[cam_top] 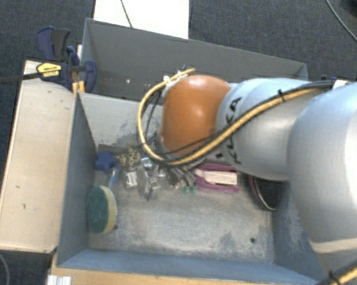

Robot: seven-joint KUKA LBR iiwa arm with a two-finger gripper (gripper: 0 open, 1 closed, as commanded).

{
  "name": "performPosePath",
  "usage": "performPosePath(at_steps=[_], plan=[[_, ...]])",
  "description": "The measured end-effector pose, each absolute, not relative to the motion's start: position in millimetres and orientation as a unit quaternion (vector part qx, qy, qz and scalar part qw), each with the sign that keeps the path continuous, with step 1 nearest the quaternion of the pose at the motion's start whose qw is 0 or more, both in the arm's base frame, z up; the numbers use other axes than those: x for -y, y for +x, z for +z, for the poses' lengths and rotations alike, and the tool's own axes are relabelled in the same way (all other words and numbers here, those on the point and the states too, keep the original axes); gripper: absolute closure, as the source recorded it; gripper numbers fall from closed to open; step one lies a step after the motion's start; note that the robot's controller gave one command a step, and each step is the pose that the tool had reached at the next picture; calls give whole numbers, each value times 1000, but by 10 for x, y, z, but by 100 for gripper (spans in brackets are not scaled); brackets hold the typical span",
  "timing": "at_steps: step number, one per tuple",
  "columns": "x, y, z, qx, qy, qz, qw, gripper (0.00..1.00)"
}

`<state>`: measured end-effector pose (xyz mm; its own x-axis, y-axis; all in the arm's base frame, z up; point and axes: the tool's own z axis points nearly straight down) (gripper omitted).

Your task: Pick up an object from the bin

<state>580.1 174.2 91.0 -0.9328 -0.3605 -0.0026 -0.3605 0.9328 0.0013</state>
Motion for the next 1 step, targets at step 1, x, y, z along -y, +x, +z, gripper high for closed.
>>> performPosePath(at_steps=[1], plan=[[-1742,5800,908,-983,-182,1,1,0]])
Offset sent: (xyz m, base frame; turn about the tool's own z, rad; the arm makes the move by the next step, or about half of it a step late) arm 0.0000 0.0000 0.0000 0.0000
